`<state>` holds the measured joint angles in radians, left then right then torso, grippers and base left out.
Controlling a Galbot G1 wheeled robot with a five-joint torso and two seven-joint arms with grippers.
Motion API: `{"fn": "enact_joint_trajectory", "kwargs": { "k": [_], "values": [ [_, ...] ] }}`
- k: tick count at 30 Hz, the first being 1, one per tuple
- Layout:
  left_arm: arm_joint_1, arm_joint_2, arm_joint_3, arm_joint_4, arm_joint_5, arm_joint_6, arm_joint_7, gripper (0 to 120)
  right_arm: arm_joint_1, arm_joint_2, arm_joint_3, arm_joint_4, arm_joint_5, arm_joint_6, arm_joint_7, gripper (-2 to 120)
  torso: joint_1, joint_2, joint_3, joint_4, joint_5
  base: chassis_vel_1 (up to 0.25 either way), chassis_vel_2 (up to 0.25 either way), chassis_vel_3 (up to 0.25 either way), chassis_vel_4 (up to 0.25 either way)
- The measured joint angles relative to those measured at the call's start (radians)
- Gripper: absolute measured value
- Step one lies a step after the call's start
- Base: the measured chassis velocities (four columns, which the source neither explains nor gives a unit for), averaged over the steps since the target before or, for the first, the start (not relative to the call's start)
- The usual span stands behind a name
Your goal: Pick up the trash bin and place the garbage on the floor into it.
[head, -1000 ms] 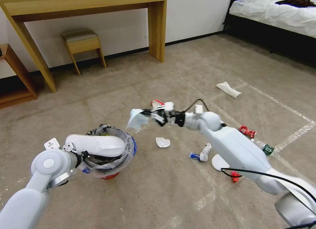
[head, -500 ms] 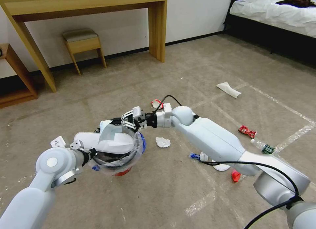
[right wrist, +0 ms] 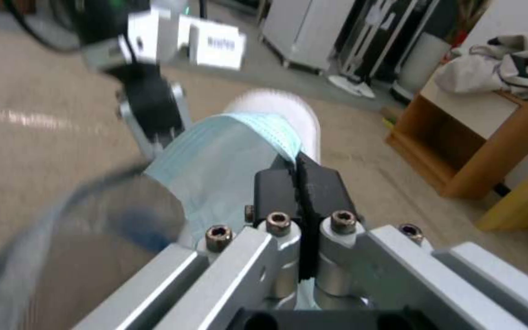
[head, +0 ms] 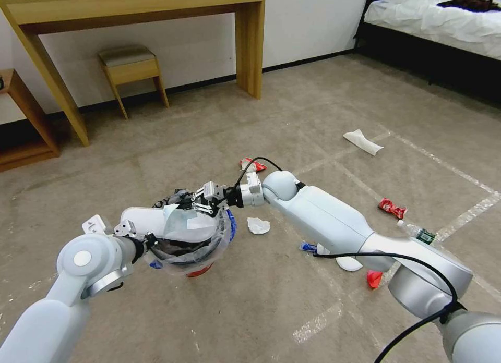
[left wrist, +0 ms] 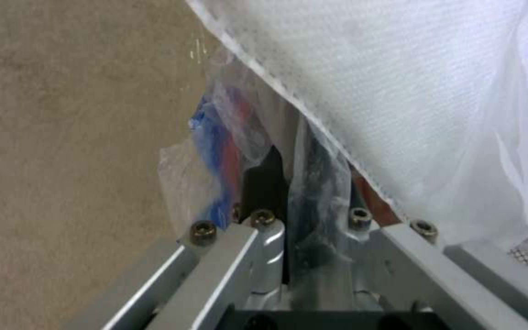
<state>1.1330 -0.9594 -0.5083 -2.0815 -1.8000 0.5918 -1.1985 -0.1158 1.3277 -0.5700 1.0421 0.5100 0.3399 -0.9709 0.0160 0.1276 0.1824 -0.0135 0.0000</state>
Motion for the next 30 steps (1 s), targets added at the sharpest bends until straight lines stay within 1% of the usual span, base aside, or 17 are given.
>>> {"fn": "enact_joint_trajectory", "kwargs": {
  "k": [6,9,10,12,21,30],
  "values": [
    [0.006,-0.001,-0.006,-0.005,0.002,0.001,0.000,4,0.028,0.002,-0.013,-0.026,-0.052,0.007,-0.019,0,0.000,0.000,0.000,0.0000,0.0000,0.000,0.000,0.000,0.000],
    [0.000,-0.005,-0.002,-0.012,0.002,0.000,-0.002,4,0.039,0.011,-0.021,-0.054,-0.119,0.016,-0.025,0,0.000,0.000,0.000,-0.0001,0.0000,0.000,0.000,0.000,0.000],
    [0.000,-0.005,-0.002,-0.012,0.002,0.000,-0.002,4,0.039,0.011,-0.021,-0.054,-0.119,0.016,-0.025,0,0.000,0.000,0.000,-0.0001,0.0000,0.000,0.000,0.000,0.000],
    [0.002,-0.005,0.001,-0.021,0.002,0.000,-0.003,4,0.047,0.020,-0.036,-0.087,-0.159,0.025,-0.031,0,0.000,0.000,0.000,-0.0001,0.0000,0.000,0.000,0.000,0.000],
    [0.012,-0.003,-0.005,-0.034,0.002,0.000,-0.003,4,0.063,0.025,-0.076,-0.098,-0.197,0.027,-0.036,0,0.000,0.000,0.000,0.0000,0.0000,0.000,0.000,0.000,0.000],
    [0.004,-0.011,-0.002,-0.040,0.002,-0.001,-0.007,4,0.082,0.055,-0.111,-0.146,-0.272,0.043,-0.036,0,0.000,0.000,0.000,0.0000,0.0000,0.000,0.000,0.000,0.000]
  ]
}}
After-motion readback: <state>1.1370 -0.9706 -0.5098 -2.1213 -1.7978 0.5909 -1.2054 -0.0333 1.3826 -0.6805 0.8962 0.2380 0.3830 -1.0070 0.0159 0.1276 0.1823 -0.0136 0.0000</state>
